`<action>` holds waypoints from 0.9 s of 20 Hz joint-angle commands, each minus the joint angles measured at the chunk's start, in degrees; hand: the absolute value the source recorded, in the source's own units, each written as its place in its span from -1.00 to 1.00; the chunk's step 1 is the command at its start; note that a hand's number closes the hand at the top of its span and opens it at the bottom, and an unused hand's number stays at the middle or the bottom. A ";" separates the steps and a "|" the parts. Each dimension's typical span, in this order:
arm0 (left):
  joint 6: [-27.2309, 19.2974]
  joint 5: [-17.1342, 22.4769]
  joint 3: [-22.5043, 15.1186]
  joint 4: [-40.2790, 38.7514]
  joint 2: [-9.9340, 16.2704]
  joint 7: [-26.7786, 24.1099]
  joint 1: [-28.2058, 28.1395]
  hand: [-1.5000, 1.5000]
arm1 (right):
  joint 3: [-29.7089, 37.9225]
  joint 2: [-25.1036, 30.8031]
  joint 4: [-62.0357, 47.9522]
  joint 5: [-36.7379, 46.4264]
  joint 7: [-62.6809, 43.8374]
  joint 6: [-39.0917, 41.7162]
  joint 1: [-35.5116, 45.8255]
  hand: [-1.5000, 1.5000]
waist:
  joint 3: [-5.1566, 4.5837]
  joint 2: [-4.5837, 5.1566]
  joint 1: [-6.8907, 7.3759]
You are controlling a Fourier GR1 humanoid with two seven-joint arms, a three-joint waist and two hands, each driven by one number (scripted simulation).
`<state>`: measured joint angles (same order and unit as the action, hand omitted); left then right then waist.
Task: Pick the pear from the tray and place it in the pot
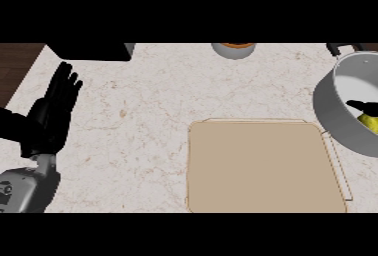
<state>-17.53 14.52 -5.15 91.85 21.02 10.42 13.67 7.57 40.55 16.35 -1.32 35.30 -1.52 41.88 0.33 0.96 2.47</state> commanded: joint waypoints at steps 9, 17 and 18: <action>0.90 -0.19 1.83 -0.87 -0.49 -0.78 -0.16 0.00 | 10.05 10.68 -8.61 -8.23 6.01 18.85 -2.96 -1.00 | 0.02 0.13 -0.32; 1.83 0.32 2.52 0.07 0.08 1.55 0.67 0.00 | 10.53 18.13 -9.79 -7.93 6.80 28.37 -6.34 -1.00 | 0.07 0.05 -0.49; 0.83 -0.52 2.43 -0.87 -0.49 1.10 1.84 0.00 | 10.15 17.41 -10.00 -7.43 7.88 28.04 -7.59 -1.00 | 0.14 0.26 -0.51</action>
<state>-15.97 14.54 -3.11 91.85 20.85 10.93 14.04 17.63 55.73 6.95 -9.00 41.65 22.24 36.07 0.43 1.16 2.22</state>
